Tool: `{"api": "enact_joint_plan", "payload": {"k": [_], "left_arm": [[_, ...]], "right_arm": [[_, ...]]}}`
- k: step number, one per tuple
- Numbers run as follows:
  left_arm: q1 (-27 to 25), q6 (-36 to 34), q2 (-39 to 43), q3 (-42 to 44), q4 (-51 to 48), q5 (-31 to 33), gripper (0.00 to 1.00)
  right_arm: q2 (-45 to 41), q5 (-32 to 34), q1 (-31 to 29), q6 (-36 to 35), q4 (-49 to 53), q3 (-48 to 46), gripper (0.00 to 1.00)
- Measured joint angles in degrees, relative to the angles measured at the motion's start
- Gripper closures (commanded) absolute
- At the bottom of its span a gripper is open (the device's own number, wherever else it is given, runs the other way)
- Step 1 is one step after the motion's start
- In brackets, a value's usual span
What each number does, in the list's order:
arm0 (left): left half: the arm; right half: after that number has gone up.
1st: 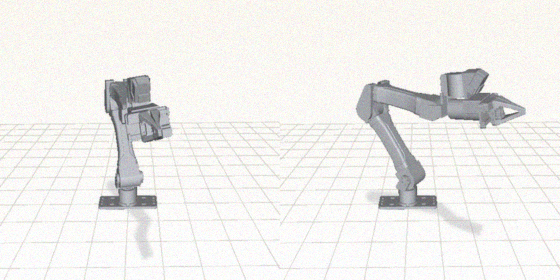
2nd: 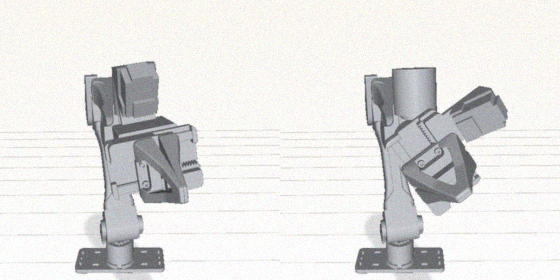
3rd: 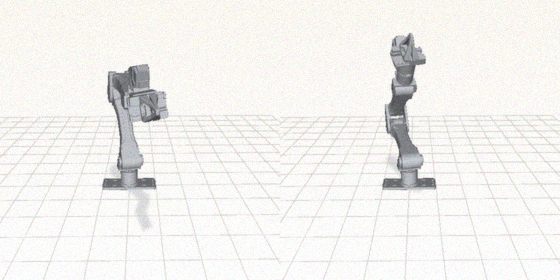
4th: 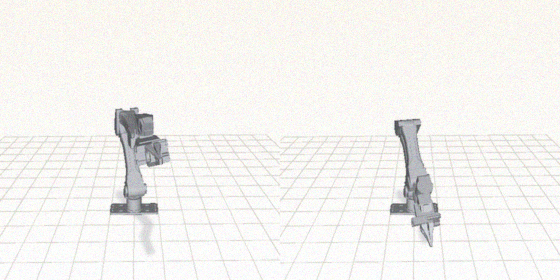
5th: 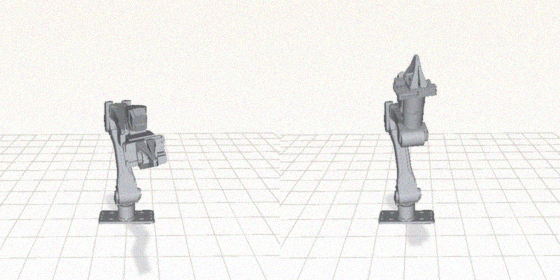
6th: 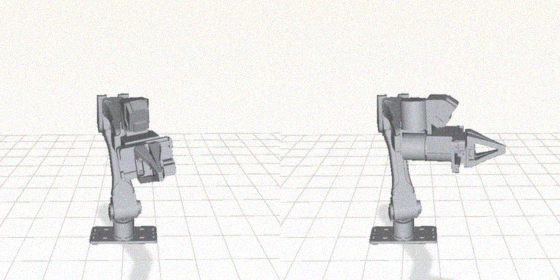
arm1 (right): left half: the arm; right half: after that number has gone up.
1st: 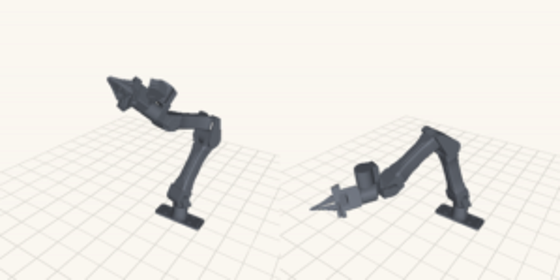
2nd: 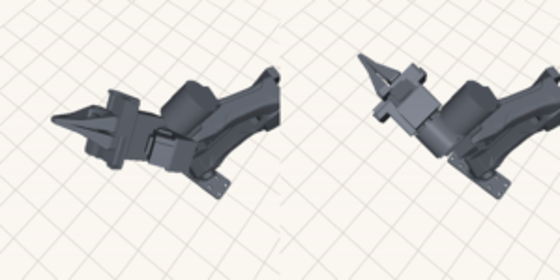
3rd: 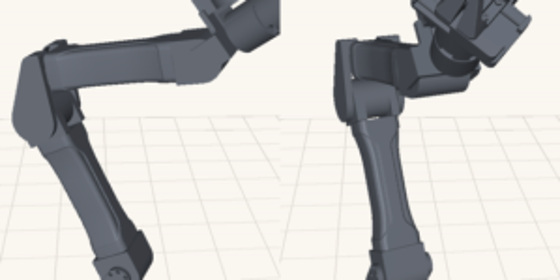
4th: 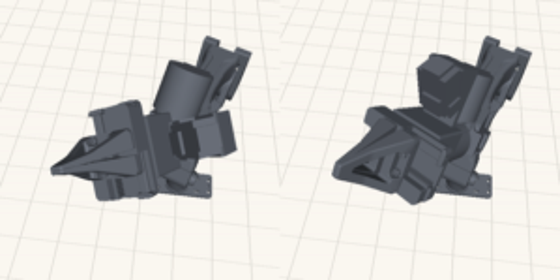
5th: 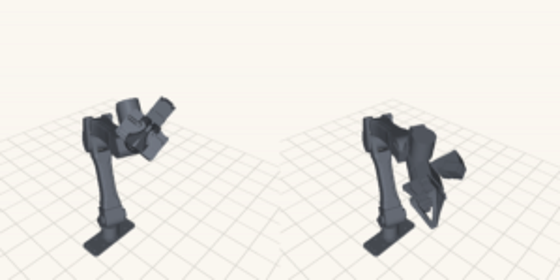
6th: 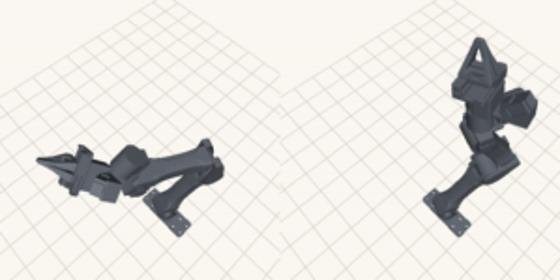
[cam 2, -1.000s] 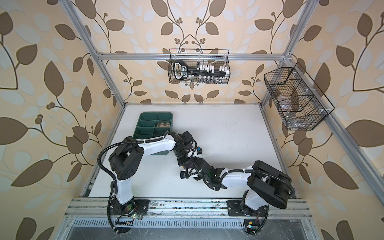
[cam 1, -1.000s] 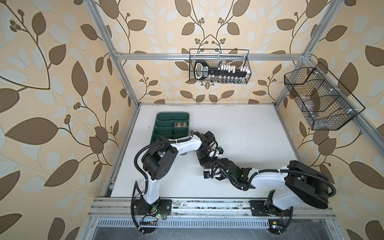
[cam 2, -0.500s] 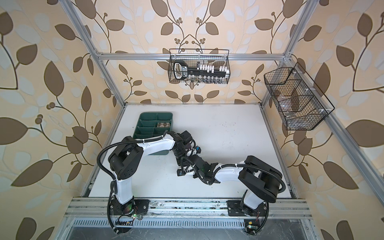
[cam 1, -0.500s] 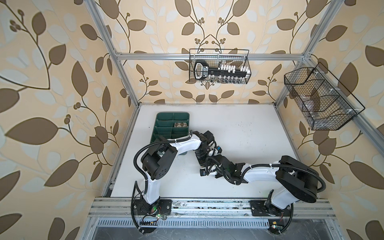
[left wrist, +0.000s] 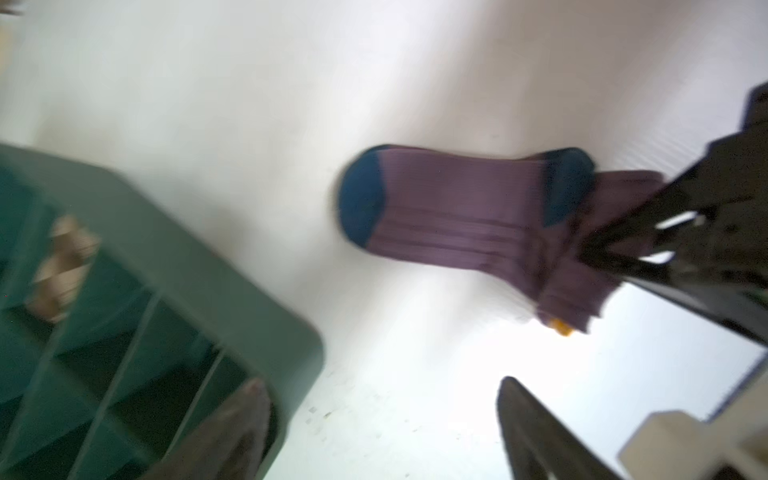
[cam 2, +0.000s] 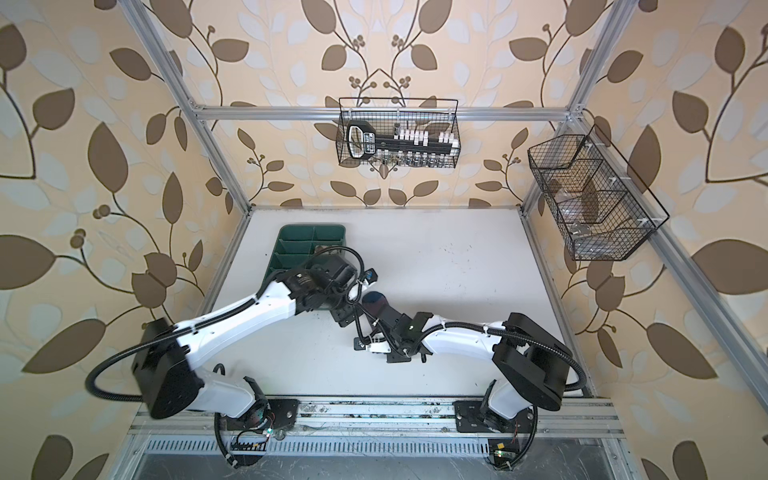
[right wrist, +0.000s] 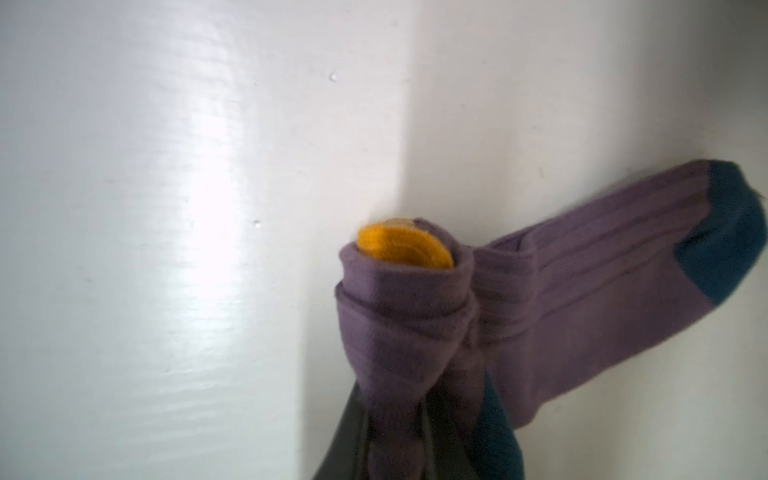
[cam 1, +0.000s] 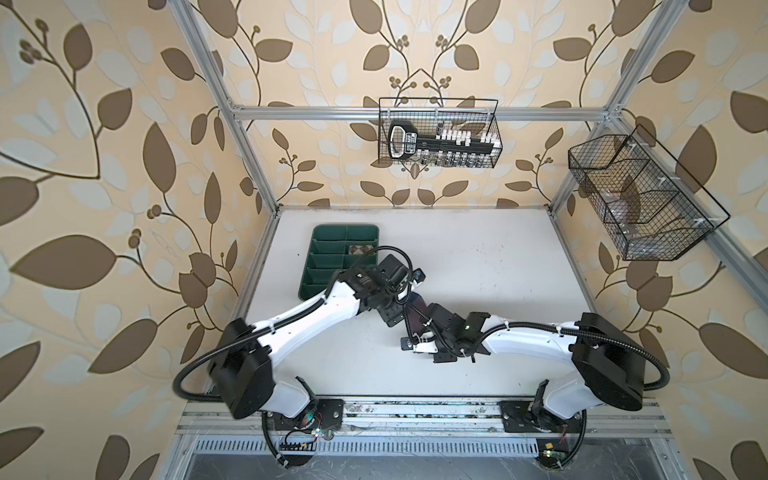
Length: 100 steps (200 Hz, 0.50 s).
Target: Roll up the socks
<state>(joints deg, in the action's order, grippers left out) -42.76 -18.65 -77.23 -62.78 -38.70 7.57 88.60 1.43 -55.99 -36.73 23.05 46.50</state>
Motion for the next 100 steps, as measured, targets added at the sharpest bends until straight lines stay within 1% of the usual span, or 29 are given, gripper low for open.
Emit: {"api": "enact_joint_plan", "payload": {"k": [15, 29, 48, 59, 78, 88, 100], "left_arm": [[0.15, 0.09, 8.87, 3.56, 2.86, 5.05, 0.01], [0.11, -0.33, 16.9, 6.25, 6.03, 7.69, 0.01], [0.09, -0.33, 27.5, 10.45, 12.24, 10.78, 0.01], [0.09, -0.11, 31.69, 12.44, 14.88, 11.56, 0.01], [0.11, 1.03, 36.92, 13.94, 16.52, 10.49, 0.01], [0.11, 1.18, 37.94, 13.81, 16.13, 7.37, 0.01], [0.09, 0.83, 37.88, 13.33, 14.34, 1.6, 0.04]], "right_arm": [[0.33, -3.34, 0.83, 0.7, 3.1, 1.09, 0.95], [1.79, -6.4, 2.05, 1.25, 5.92, 2.99, 0.94], [6.56, -10.73, 4.59, 2.69, 10.95, 8.28, 0.93], [10.16, -13.42, 6.14, 3.5, 14.29, 12.26, 0.93], [17.11, -18.45, 8.87, 4.79, 20.59, 20.17, 0.93], [20.22, -21.0, 10.1, 4.96, 23.54, 23.61, 0.93], [22.82, -23.76, 11.45, 4.96, 26.34, 26.23, 0.93]]}}
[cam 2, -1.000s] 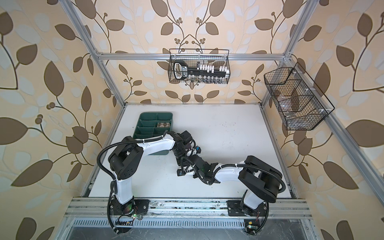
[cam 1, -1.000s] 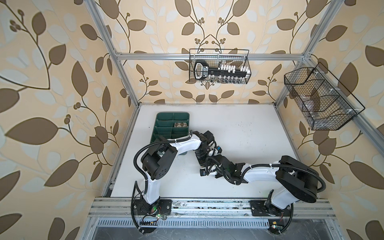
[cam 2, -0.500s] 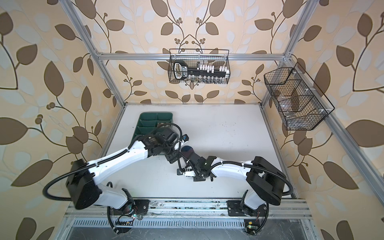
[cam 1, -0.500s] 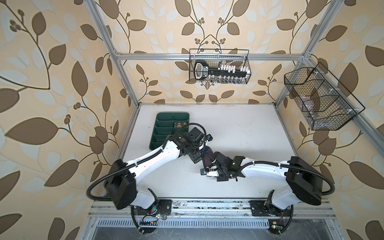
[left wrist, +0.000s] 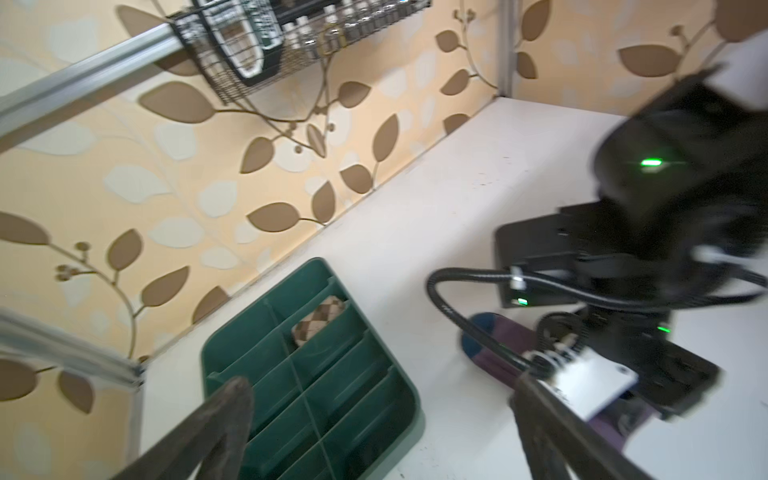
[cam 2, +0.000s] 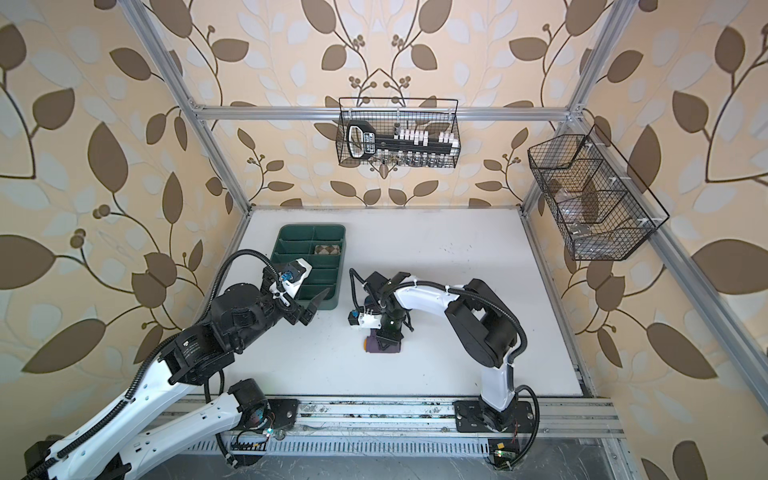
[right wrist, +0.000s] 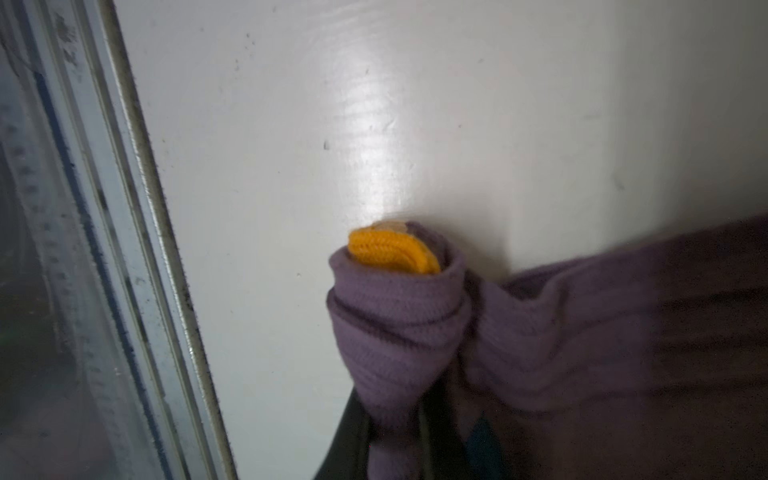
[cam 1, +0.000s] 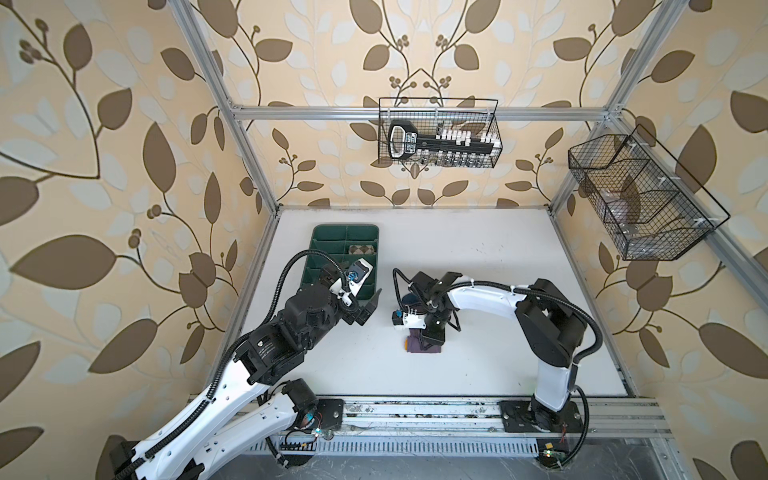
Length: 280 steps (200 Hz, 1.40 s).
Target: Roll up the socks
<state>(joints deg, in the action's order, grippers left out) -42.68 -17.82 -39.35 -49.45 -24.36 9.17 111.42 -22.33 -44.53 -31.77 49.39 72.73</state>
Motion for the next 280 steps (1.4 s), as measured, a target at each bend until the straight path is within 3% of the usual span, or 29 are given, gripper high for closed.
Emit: {"api": "enact_joint_plan", "payload": {"k": [20, 38, 69, 85, 108, 150, 169, 207, 219, 250, 265, 271, 272, 274, 275, 280], "left_arm": [[-0.37, -1.51, -2.75, -0.98, -4.37, -7.78, 0.08], [-3.8, -3.67, -7.04, -1.11, -7.87, -8.7, 0.08], [-18.8, -10.05, -15.85, 4.35, -6.38, 0.68, 0.07], [-23.69, -12.83, -21.62, 9.27, -2.82, 4.76, 0.07], [-26.05, -15.28, -31.76, 12.83, 1.95, 8.66, 0.1], [-26.38, -16.52, -45.44, 10.58, 13.99, 13.94, 0.19], [-26.38, -15.45, -50.01, 8.7, 18.78, 16.59, 0.3], [-26.73, -14.38, -54.77, 7.52, 21.7, 18.67, 0.86], [-26.8, -14.78, -55.21, 7.34, 21.59, 19.34, 0.99], [-26.6, -14.58, -55.89, 6.43, 22.47, 19.28, 1.0], [-26.23, -14.6, -56.08, 5.95, 23.69, 18.34, 1.0], [-26.23, -14.58, -56.08, 5.68, 24.04, 17.84, 1.0], [-26.23, -14.58, -56.08, 5.64, 24.0, 17.79, 1.0], [-26.23, -14.6, -56.08, 5.57, 24.06, 17.64, 1.0], [-26.23, -14.58, -56.08, 5.53, 24.04, 17.53, 1.0], [-26.25, -14.6, -56.08, 5.44, 23.82, 16.85, 1.0]], "right_arm": [[2.84, -3.06, 1.62, -0.2, 3.23, 2.82, 0.92], [4.37, -5.03, 2.62, -0.57, 4.87, 4.17, 0.92], [5.95, -6.91, 3.67, -1.27, 6.54, 5.53, 0.91], [6.49, -7.67, 4.13, -1.68, 7.19, 6.03, 0.9], [6.54, -8.17, 4.55, -2.34, 7.32, 6.08, 0.89], [6.54, -8.66, 4.92, -3.23, 7.23, 5.92, 0.89], [6.51, -8.9, 5.22, -3.67, 7.19, 5.68, 0.89], [5.97, -9.16, 6.86, -3.82, 6.05, 5.18, 0.89], [5.16, -9.07, 7.21, -3.76, 5.01, 4.22, 0.89], [-0.02, -8.7, 9.01, -1.9, -1.7, -1.62, 0.87], [-4.28, -8.31, 10.23, -0.31, -5.66, -5.97, 0.74], [-6.14, -7.85, 10.71, 0.22, -6.97, -7.56, 0.5], [-6.64, -7.85, 10.86, 0.52, -7.19, -7.91, 0.42], [-7.41, -7.67, 11.13, 1.38, -7.52, -8.46, 0.15], [-7.65, -7.58, 11.19, 1.44, -7.67, -8.61, 0.07], [-9.73, -6.99, 11.91, 1.97, -8.63, -9.84, 0.0]]}}
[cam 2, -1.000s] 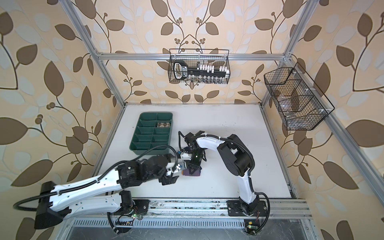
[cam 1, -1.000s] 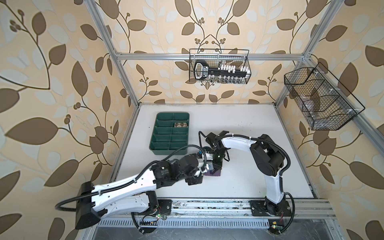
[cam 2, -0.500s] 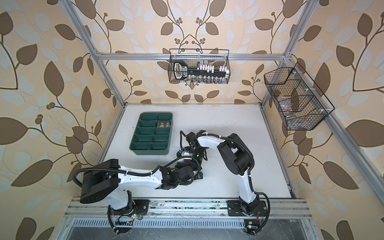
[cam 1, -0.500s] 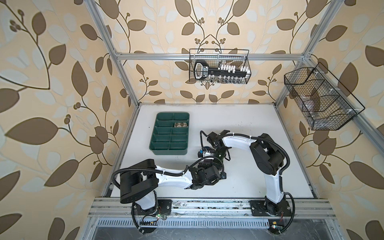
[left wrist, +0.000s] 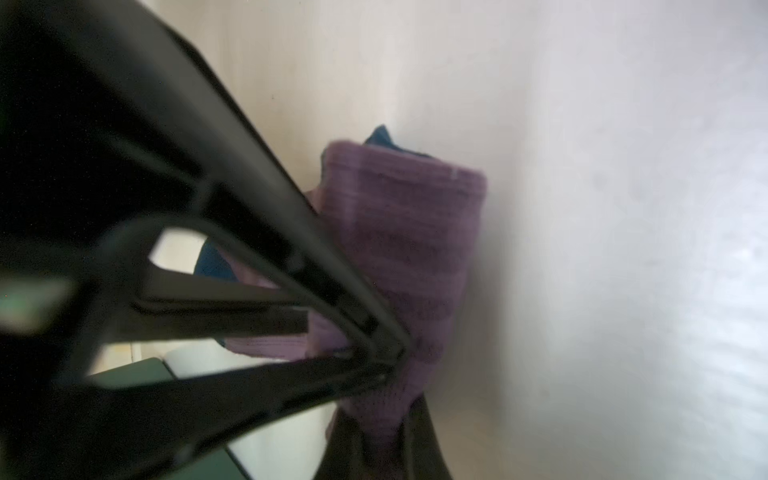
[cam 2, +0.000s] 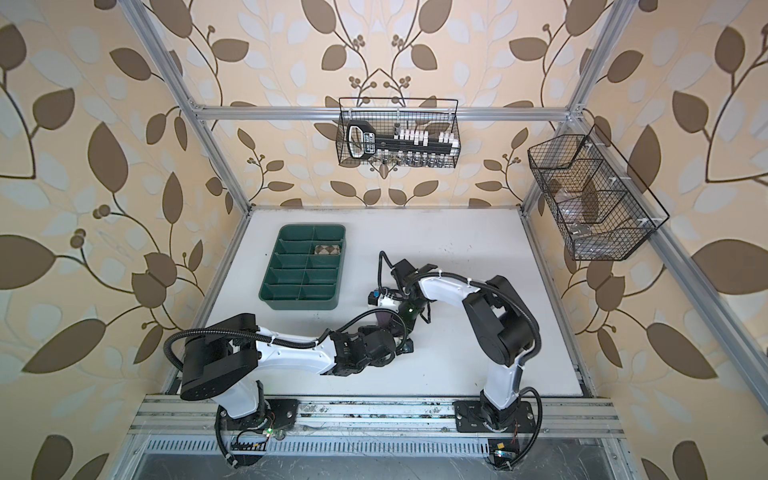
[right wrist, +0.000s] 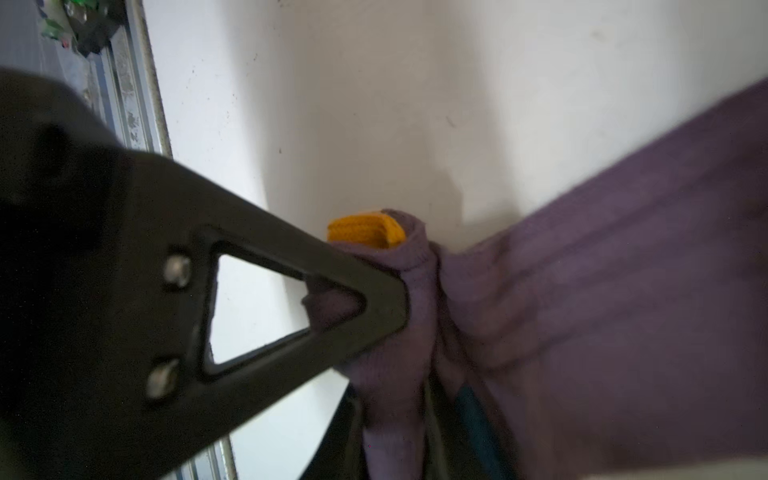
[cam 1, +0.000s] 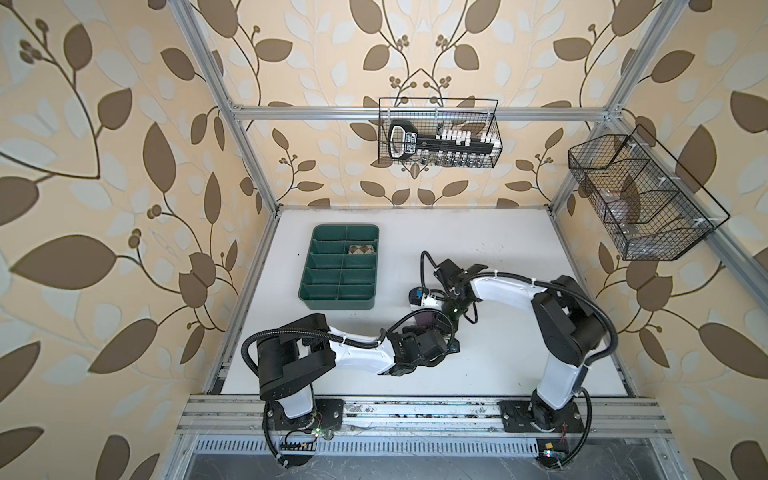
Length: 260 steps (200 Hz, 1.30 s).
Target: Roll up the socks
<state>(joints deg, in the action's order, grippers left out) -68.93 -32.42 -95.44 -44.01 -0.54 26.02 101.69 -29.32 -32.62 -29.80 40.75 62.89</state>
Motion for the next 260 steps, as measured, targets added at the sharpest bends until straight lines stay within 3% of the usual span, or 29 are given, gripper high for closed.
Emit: {"api": "enact_joint_plan", "payload": {"k": [66, 86, 118, 144, 172, 214, 243, 260], "left_arm": [[1.95, -0.04, -0.11, -3.04, -6.38, -5.27, 1.0], [4.11, 0.0, -1.18, -8.52, -15.06, -11.96, 1.0], [9.09, 0.66, -6.25, -19.06, -28.09, -24.22, 1.0], [13.62, 1.9, -9.38, -24.04, -34.23, -33.29, 1.0], [17.14, 3.63, -10.67, -25.44, -36.98, -40.98, 1.0], [20.61, 4.74, -13.57, -27.93, -40.98, -49.18, 1.0], [22.58, 4.96, -15.58, -29.7, -43.3, -53.31, 1.0], [23.17, 5.14, -16.09, -30.08, -44.0, -54.64, 1.0]], "right_arm": [[-23.69, 9.49, 12.59, 12.15, -9.51, -5.09, 0.0], [-34.42, 11.06, 18.47, 17.51, -14.99, -9.05, 0.0], [-51.32, 10.69, 24.96, 34.18, -32.72, -20.2, 0.0], [-58.12, 6.34, 24.48, 40.94, -43.6, -28.06, 0.16], [-62.88, 11.32, 13.4, 32.04, -41.29, -29.16, 0.27], [-69.94, 28.61, -16.04, 4.33, -34.62, -31.89, 0.28], [-66.82, 39.85, -31.21, -7.8, -30.32, -36.06, 0.32], [-61.31, 43.34, -34.58, -11.43, -29.16, -36.87, 0.34]]}}
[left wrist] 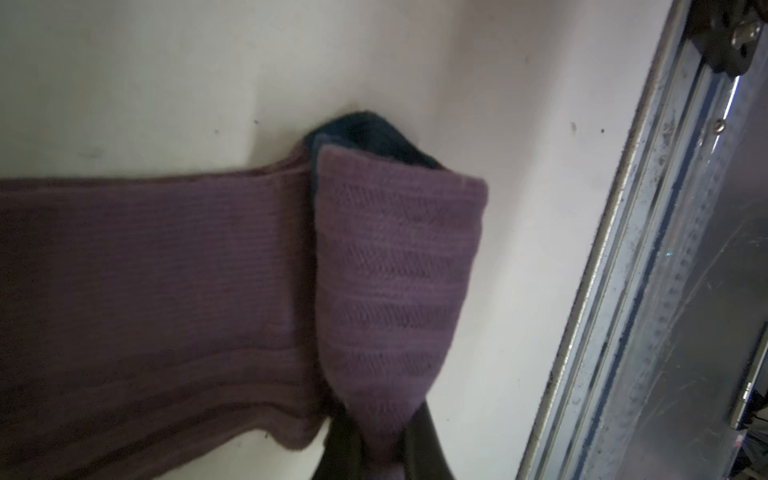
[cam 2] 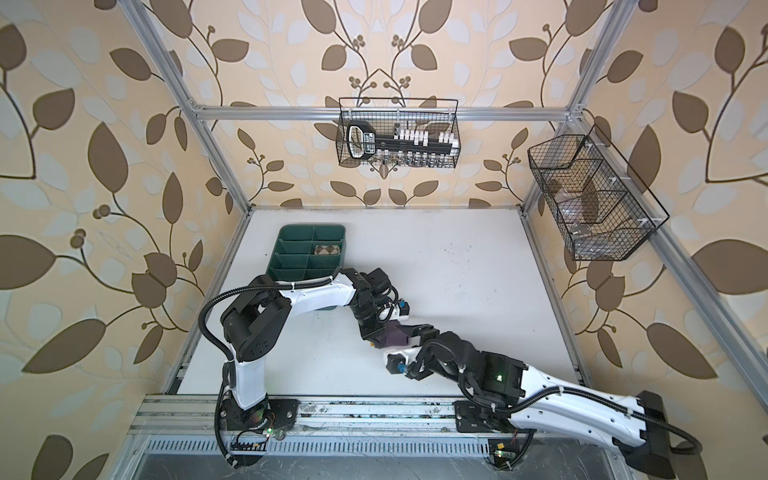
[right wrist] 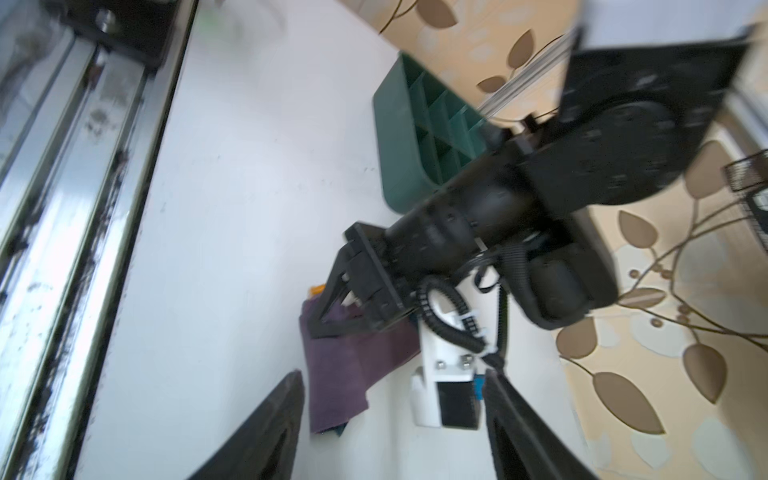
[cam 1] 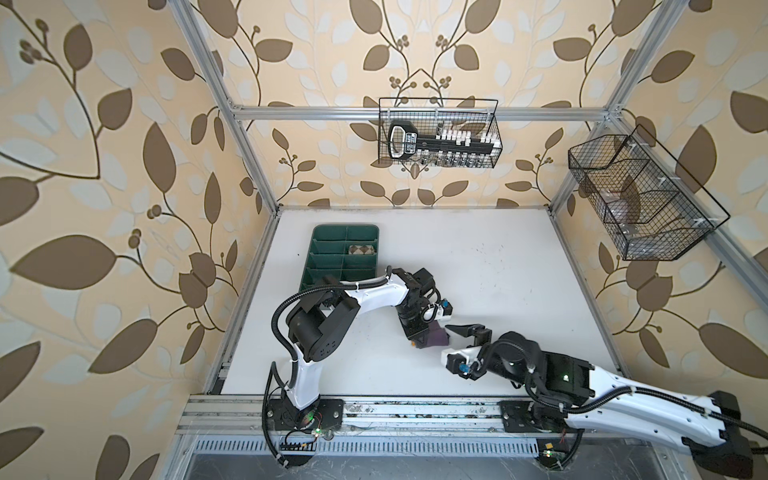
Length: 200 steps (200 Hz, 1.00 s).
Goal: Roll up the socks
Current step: 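Lower the right gripper and regrasp the roll beside the left gripper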
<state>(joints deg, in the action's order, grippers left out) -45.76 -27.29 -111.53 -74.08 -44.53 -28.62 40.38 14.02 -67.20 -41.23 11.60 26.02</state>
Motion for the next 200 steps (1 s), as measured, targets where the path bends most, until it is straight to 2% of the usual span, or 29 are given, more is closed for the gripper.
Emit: {"api": "enact_joint_plan", "payload": {"k": [49, 87, 138, 164, 184, 191, 200], "left_arm": [[0.48, 0.33, -1.16, -0.87, -1.46, -1.99, 1.0], [0.48, 0.44, -1.27, -0.87, -1.97, -2.54, 1.0], [0.5, 0.48, -1.49, -1.16, -2.27, -2.62, 1.0], [0.5, 0.5, -1.62, -1.31, -2.45, -2.62, 1.0], [0.81, 0.63, -1.62, -1.33, -2.64, -2.62, 1.0], [0.87, 0.74, -1.62, -1.31, -2.67, -2.51, 0.93], [0.87, 1.03, -1.57, -1.27, -2.64, -2.23, 0.81]], "right_arm": [[21.44, 3.93, 1.79, -2.82, -5.51, 0.0, 0.36], [29.14, 1.92, 7.48, -4.63, -13.38, 0.02, 0.41], [38.21, -1.18, 9.49, -5.57, -17.49, 0.24, 0.48], [40.92, -1.64, 9.68, -6.08, -19.04, 1.55, 0.64], [42.07, -1.81, 9.66, -6.21, -18.38, 2.29, 0.86], [42.38, -1.79, 9.62, -5.79, -17.92, 2.71, 1.0], [42.6, -1.49, 9.51, -5.2, -17.0, 3.39, 1.0]]}}
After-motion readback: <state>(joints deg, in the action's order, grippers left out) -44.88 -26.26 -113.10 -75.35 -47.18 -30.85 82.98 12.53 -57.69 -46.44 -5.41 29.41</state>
